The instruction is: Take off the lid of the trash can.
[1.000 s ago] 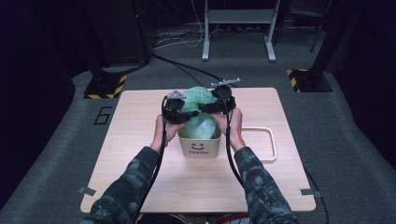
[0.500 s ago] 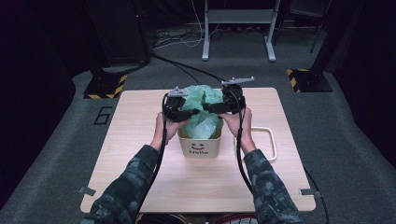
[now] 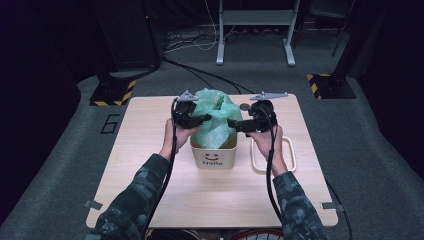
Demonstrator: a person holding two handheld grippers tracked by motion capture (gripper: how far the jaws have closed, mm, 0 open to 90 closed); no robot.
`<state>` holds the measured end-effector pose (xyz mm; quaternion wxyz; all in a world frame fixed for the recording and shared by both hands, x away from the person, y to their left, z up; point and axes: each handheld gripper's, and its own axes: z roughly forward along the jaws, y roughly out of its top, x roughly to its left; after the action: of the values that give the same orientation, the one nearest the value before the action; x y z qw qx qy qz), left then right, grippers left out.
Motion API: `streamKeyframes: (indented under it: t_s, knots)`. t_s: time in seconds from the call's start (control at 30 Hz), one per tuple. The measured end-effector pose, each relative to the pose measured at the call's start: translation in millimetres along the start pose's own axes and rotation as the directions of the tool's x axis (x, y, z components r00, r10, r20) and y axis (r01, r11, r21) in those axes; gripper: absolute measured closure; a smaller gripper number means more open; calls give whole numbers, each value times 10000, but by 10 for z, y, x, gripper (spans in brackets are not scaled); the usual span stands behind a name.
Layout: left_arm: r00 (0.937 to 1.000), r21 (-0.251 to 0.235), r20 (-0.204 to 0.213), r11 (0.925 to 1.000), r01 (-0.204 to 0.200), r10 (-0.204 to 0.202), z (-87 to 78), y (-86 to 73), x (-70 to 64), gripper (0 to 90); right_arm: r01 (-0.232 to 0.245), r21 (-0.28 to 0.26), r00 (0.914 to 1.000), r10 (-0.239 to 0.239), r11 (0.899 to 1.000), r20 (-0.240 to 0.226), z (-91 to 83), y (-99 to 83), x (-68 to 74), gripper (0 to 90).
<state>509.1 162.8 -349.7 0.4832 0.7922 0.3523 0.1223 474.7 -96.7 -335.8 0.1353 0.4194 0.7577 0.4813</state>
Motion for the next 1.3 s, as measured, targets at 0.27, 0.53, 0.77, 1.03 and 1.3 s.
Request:
streamKeyframes:
  t_s: [0.27,0.53,0.77,1.03,1.3]
  knots:
    - [9999,-70,-72,9999,-89,89,-28,47,0,893,145,-174,9991,-138,9997,401,-175,-335,8,38]
    - [9999,-262,-158,9997,6,-10,-80,102,5,893,73,138,9954,-85,9999,952,-193,-879,13,37]
    - [9998,-300,-183,9996,-8,2,-103,138,10,893,232,862,9922,-335,9960,1200,13,-1330,68,36]
    - [9998,-503,-206,9987,-74,63,-170,184,2,894,571,1730,9867,-819,9833,1402,268,-1734,199,38]
    - [9997,-775,-249,9970,-42,23,-254,249,21,894,762,1921,9829,-1061,9784,1505,335,-1838,242,45]
